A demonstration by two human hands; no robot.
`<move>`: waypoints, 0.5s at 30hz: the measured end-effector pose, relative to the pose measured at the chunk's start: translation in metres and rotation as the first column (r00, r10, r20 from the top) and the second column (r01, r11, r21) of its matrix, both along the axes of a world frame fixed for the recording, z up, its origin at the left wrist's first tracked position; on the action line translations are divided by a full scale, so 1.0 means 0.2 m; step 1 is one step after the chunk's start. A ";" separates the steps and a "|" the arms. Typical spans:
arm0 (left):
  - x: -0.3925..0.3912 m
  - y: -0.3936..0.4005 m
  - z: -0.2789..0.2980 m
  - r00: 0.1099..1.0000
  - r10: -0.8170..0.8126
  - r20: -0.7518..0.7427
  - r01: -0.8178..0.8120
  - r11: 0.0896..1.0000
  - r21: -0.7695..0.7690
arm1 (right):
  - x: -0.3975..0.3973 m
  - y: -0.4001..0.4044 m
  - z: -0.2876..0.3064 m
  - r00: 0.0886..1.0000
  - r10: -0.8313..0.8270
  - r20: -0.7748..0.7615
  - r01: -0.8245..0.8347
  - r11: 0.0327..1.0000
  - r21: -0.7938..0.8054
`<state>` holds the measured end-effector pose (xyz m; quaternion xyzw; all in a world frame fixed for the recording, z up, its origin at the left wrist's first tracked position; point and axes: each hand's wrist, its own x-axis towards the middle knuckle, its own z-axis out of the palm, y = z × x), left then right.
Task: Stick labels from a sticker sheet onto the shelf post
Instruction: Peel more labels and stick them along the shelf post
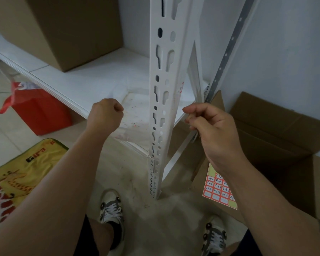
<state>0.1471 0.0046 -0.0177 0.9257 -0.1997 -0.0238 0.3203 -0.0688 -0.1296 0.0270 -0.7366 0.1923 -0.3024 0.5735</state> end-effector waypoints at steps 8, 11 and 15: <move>-0.21 -0.06 0.17 0.999 0.033 0.042 -0.014 0.917 -0.399 | -0.01 0.00 0.02 0.999 0.009 0.047 -0.011 0.999 0.036; -0.38 -0.09 0.24 0.992 0.065 0.104 0.015 0.778 -0.629 | 0.00 0.01 0.03 0.997 0.027 0.076 -0.031 0.999 0.044; -0.57 -0.14 0.27 0.986 -0.022 0.165 0.137 0.669 -0.730 | 0.00 0.02 0.05 0.993 0.050 0.106 -0.054 0.998 0.034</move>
